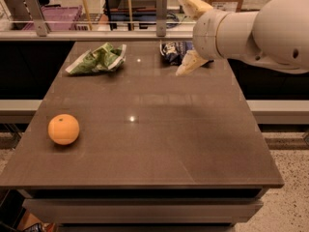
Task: Pick green jalapeno chip bag
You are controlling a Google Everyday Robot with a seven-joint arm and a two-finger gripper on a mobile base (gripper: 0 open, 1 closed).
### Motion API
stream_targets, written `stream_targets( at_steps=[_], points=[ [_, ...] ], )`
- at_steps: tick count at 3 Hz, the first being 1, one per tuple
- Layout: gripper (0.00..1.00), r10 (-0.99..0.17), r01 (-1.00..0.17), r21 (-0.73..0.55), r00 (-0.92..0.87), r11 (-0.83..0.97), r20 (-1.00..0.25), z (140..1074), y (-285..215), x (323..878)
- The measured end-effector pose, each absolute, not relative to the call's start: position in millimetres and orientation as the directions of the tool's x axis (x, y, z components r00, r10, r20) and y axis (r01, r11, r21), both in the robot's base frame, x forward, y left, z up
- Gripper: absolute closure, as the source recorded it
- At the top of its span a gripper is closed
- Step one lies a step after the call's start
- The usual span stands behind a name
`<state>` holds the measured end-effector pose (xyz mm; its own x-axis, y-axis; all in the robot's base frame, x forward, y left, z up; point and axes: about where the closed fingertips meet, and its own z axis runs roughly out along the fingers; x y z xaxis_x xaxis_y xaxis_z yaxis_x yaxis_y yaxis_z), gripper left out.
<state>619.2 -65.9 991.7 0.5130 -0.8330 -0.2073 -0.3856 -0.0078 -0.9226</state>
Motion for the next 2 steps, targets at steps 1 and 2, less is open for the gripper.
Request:
stream_targets(
  at_steps=[1,2],
  points=[
    [0.00,-0.811,-0.373,-0.927,0.553,-0.039,-0.189,987.1,-50.9,642.8],
    [0.00,-0.771,-0.383,-0.919,0.612,-0.095,-0.176,972.7,-32.2,667.8]
  ],
)
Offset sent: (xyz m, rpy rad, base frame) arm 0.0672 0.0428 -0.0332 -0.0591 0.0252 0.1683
